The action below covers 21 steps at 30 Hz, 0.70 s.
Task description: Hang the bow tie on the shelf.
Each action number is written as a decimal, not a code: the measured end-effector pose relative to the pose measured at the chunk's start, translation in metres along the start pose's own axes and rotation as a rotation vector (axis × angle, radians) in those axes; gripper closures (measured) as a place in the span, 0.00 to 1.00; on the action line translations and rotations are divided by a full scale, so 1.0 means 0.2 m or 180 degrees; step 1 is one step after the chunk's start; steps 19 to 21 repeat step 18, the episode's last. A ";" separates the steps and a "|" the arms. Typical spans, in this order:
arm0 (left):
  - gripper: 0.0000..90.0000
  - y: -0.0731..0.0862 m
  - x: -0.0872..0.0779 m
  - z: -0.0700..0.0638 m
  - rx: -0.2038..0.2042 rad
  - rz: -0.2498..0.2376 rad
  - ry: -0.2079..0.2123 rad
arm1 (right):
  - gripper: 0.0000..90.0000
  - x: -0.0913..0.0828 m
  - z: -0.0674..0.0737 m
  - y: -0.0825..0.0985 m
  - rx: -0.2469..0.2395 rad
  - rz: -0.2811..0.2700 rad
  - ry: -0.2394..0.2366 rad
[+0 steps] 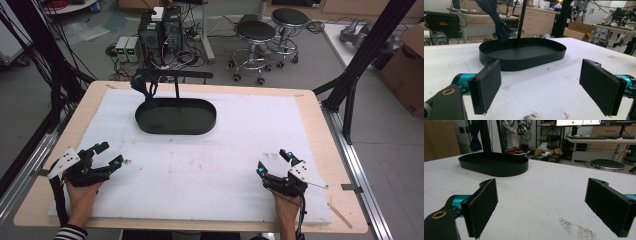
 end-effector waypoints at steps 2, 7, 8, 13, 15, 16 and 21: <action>0.20 0.00 0.00 0.00 -0.0010 -0.0011 0.0002 | 0.11 0.00 0.00 0.00 0.0002 -0.0009 -0.0003; 0.20 0.00 0.00 0.00 -0.0011 -0.0021 0.0005 | 0.11 0.00 0.00 0.00 -0.0011 -0.0018 -0.0002; 0.20 0.00 0.00 0.00 -0.0011 -0.0026 0.0007 | 0.11 0.00 0.00 0.00 -0.0008 -0.0019 -0.0001; 0.20 0.00 -0.01 0.00 -0.0019 -0.0051 0.0018 | 0.11 0.00 0.00 0.00 -0.0030 -0.0021 -0.0002; 0.20 0.00 -0.01 0.00 -0.0026 -0.0054 0.0018 | 0.11 0.00 0.00 0.00 -0.0018 -0.0023 -0.0005; 0.20 0.00 -0.01 0.00 -0.0027 -0.0057 0.0019 | 0.11 0.00 0.00 0.00 -0.0004 -0.0024 -0.0004; 0.20 0.00 -0.01 0.00 -0.0027 -0.0056 0.0010 | 0.11 0.00 0.00 0.00 0.0021 -0.0032 0.0000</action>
Point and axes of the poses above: each handheld gripper's, and its own axes: x roughly forward along the jaws, y roughly out of its underside, z roughly to its left, the point moved 7 cm from there along x, roughly forward along the jaws, and after that the axes turned 15 degrees about -y, right-handed, at the moved point
